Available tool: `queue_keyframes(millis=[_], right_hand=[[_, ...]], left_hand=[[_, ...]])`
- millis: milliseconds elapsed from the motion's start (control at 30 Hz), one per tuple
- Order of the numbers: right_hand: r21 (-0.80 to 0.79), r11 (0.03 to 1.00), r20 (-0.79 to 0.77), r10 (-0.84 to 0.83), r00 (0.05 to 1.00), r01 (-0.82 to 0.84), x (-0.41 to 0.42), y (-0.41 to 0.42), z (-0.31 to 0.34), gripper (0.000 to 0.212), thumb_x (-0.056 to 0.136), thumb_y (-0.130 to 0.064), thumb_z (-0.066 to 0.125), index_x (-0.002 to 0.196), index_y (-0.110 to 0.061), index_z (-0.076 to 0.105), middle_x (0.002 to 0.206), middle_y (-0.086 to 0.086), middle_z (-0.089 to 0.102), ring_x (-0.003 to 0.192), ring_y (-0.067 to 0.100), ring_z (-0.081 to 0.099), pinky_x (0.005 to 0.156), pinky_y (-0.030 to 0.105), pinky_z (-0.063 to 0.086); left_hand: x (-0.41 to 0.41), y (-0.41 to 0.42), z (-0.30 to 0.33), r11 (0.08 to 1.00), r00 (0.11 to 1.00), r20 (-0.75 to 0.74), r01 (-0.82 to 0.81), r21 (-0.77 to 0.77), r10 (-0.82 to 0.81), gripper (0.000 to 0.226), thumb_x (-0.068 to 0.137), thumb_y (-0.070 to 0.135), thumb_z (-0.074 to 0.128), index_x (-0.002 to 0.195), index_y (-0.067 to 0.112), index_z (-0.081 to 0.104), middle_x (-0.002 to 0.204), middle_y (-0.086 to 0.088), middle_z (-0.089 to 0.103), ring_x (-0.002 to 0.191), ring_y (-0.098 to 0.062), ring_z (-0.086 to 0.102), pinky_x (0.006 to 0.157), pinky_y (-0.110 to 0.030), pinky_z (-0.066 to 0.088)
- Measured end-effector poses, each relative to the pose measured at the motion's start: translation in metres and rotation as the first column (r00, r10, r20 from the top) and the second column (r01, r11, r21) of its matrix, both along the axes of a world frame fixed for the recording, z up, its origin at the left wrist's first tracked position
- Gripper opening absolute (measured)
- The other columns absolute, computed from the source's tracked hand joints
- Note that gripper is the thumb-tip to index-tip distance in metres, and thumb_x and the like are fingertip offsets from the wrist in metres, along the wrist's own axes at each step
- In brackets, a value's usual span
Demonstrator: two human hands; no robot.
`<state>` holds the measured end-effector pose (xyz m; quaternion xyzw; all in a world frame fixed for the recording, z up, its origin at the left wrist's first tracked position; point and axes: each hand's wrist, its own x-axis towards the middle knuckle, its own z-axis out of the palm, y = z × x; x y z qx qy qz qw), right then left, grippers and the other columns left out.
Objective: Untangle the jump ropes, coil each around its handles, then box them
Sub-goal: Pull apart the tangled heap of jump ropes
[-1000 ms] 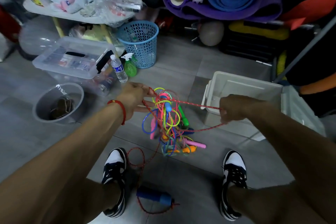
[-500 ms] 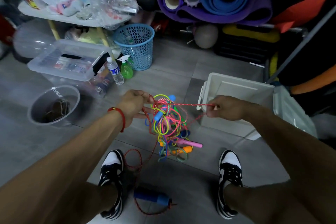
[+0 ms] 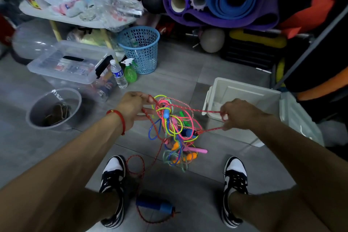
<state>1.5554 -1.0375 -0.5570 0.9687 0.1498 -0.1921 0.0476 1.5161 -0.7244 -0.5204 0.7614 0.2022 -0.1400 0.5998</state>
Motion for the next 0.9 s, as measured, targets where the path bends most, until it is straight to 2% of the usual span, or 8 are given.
queue_keyframes(millis=[67,167,333,400,467,600,733,900], right_hand=[[-0.103,0.995,-0.034,0.006,0.999,-0.009,0.000,-0.004,-0.006,0.033,0.078,-0.051,0.078,0.097,-0.027,0.065,0.094,-0.004,0.064,0.097,0.019,0.062,0.076,0.030,0.047],[0.383,0.918,-0.211,-0.018,0.977,0.099,0.004,-0.011,-0.010,0.029,0.086,-0.044,0.075,0.081,-0.016,0.071,0.066,-0.007,0.062,0.069,0.011,0.062,0.069,0.029,0.048],[0.864,0.314,-0.396,-0.058,0.917,0.393,-0.007,0.008,0.004,0.029,0.092,-0.031,0.066,0.099,-0.003,0.066,0.091,0.017,0.070,0.084,0.014,0.058,0.073,0.028,0.042],[0.816,-0.018,-0.577,0.003,0.817,0.577,-0.008,0.018,0.017,0.020,0.098,-0.029,0.054,0.100,-0.009,0.058,0.106,0.022,0.072,0.096,0.025,0.069,0.076,0.034,0.052],[0.734,-0.187,-0.666,-0.011,0.746,0.652,-0.009,0.026,0.028,0.020,0.105,-0.027,0.046,0.094,-0.012,0.052,0.081,0.018,0.069,0.075,0.032,0.072,0.078,0.046,0.060],[0.807,0.166,-0.505,-0.301,0.809,0.566,-0.013,0.027,0.024,0.023,0.105,-0.031,0.047,0.089,-0.015,0.048,0.061,0.004,0.037,0.041,0.014,0.032,0.044,0.027,0.039],[0.575,0.717,-0.202,-0.343,0.917,0.394,-0.009,0.011,0.015,0.024,0.098,-0.030,0.051,0.083,-0.012,0.058,0.062,0.009,0.061,0.043,0.025,0.058,0.050,0.035,0.053],[0.227,0.923,-0.277,-0.246,0.929,0.312,-0.007,-0.002,0.000,0.020,0.089,-0.030,0.056,0.083,-0.015,0.068,0.076,0.000,0.075,0.075,0.017,0.069,0.070,0.028,0.052]], left_hand=[[-0.001,0.001,0.001,1.000,1.000,0.000,0.004,-0.009,-0.004,0.030,0.099,0.002,0.039,0.082,0.013,0.061,0.112,-0.012,0.072,0.087,-0.032,0.069,0.096,-0.051,0.052],[-0.003,-0.002,-0.001,1.000,1.000,0.005,0.010,0.004,-0.010,0.028,0.099,0.000,0.040,0.085,0.012,0.062,0.114,-0.015,0.072,0.088,-0.034,0.070,0.092,-0.049,0.053],[-0.005,-0.014,-0.005,0.998,0.998,-0.020,0.066,0.021,-0.065,0.026,0.097,0.002,0.042,0.084,0.012,0.062,0.113,-0.016,0.072,0.098,-0.040,0.071,0.090,-0.047,0.055],[-0.005,-0.019,-0.007,0.996,0.996,-0.028,0.089,0.021,-0.088,0.025,0.097,0.002,0.043,0.083,0.013,0.061,0.113,-0.015,0.072,0.094,-0.039,0.073,0.093,-0.050,0.054],[-0.006,-0.023,-0.010,0.993,0.993,-0.031,0.116,0.017,-0.116,0.024,0.098,0.001,0.044,0.085,0.012,0.061,0.113,-0.015,0.073,0.086,-0.035,0.073,0.092,-0.049,0.054],[-0.007,-0.026,-0.015,0.992,0.992,-0.021,0.127,0.015,-0.126,0.023,0.098,-0.001,0.041,0.091,0.008,0.061,0.107,-0.014,0.071,0.073,-0.029,0.068,0.075,-0.035,0.056],[-0.003,-0.022,-0.015,0.997,0.997,0.007,0.081,0.004,-0.081,0.022,0.098,-0.002,0.041,0.091,0.007,0.060,0.104,-0.013,0.069,0.070,-0.030,0.066,0.085,-0.043,0.057],[-0.001,-0.017,-0.011,0.998,0.997,0.067,0.050,-0.028,-0.048,0.027,0.102,0.006,0.043,0.081,0.008,0.061,0.102,-0.018,0.071,0.085,-0.034,0.067,0.095,-0.049,0.053]])
